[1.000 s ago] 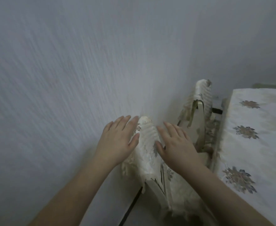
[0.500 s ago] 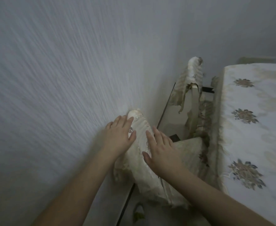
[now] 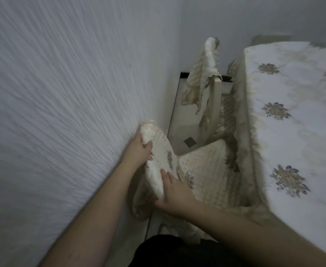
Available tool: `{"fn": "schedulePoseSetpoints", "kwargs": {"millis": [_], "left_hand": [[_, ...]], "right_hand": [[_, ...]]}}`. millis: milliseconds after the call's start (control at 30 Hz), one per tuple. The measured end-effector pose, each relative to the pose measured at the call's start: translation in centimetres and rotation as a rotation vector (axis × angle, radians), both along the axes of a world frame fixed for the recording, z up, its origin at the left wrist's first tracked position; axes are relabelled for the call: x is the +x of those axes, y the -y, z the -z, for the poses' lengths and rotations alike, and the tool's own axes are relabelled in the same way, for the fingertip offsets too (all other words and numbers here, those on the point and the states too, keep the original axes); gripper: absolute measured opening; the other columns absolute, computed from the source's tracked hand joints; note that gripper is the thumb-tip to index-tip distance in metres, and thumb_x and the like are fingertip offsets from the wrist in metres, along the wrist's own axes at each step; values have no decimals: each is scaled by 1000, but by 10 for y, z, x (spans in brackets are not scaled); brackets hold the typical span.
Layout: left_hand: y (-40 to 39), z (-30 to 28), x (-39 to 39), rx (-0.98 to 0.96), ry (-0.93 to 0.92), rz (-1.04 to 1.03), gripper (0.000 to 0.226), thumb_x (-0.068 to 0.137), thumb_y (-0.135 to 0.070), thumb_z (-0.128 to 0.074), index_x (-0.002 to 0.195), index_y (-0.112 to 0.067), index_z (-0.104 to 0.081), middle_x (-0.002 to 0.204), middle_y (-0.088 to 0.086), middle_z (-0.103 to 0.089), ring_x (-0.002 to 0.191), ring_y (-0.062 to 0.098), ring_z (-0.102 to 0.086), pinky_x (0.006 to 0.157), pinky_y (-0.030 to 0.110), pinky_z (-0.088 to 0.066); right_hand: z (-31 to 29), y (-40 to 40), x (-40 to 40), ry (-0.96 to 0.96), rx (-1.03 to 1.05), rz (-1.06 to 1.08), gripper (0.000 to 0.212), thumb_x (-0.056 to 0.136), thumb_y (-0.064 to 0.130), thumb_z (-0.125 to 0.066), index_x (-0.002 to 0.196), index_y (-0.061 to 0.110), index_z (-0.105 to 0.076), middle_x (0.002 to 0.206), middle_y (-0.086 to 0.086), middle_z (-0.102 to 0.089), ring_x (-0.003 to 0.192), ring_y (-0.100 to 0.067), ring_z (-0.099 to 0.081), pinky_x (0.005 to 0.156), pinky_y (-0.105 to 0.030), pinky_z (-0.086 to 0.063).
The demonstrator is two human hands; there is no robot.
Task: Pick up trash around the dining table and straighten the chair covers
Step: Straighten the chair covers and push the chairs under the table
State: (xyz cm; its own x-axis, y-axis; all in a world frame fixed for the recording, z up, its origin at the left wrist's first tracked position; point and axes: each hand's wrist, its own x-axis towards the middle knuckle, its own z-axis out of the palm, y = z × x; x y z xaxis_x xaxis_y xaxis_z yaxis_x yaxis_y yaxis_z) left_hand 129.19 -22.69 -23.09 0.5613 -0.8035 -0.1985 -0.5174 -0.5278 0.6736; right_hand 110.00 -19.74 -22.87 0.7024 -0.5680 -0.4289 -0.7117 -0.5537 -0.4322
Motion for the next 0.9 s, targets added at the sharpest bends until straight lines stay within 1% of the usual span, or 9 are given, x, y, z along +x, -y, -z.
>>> {"fn": "schedulePoseSetpoints", "kwargs": {"millis": [100,167,200,300,433,533,633,800,900], "left_hand": [[17,8,5,56,-276,-50,74,82,-42,-62,147,-19,-34,141,6,-49,126,26,-49,102,26,-33],[25,13,11,41,-401,-118,80,66,-45,-69,139,-20,-46,132,5,-58,114,23,-58,102,34,-42],[28,18,15,29,-426,-125,77,62,-38,-71,134,-19,-51,125,5,-62,108,22,-61,100,39,-47],[29,16,16,3,-452,-120,60,68,-15,-71,126,-18,-56,114,5,-66,101,23,-63,94,42,-51],[32,18,14,-44,-525,-128,53,72,-7,-65,122,-20,-59,109,5,-68,96,22,-66,87,42,-55],[42,19,14,-66,-536,-129,53,70,-8,-65,121,-23,-59,106,4,-69,94,21,-67,83,40,-56],[58,17,14,-60,-558,-114,56,65,-13,-67,120,-22,-59,106,5,-70,93,22,-68,83,43,-57],[98,12,8,-63,-589,-31,46,79,1,-62,122,-13,-55,104,7,-67,90,21,-66,71,33,-55],[124,7,10,-35,-576,22,46,79,-1,-63,123,-14,-54,106,6,-66,93,23,-65,79,39,-56]], "right_hand": [[5,4,-1,41,122,43,105,75,55,-59,150,27,9,157,-4,-15,138,-26,-29,105,-41,-31],[6,4,0,107,245,96,109,73,49,-63,150,29,11,157,-3,-17,137,-23,-30,106,-37,-33],[7,3,1,139,279,120,109,73,44,-65,150,27,10,156,-4,-19,137,-22,-31,107,-33,-33],[5,0,3,176,288,163,109,74,33,-67,151,21,9,153,-9,-27,133,-24,-38,101,-26,-33],[2,2,6,178,232,143,105,78,30,-65,151,15,10,148,-14,-34,126,-29,-44,95,-27,-36],[1,8,8,186,228,169,103,80,30,-63,151,14,9,149,-15,-33,129,-30,-41,98,-29,-35],[0,18,11,199,241,219,102,79,30,-62,151,15,8,149,-14,-32,130,-30,-40,100,-32,-35],[-2,43,12,213,193,281,98,81,30,-59,152,17,7,149,-11,-32,127,-29,-43,97,-33,-38],[-6,62,14,215,161,311,97,81,30,-58,152,18,7,150,-9,-32,126,-29,-45,96,-35,-40]]}}
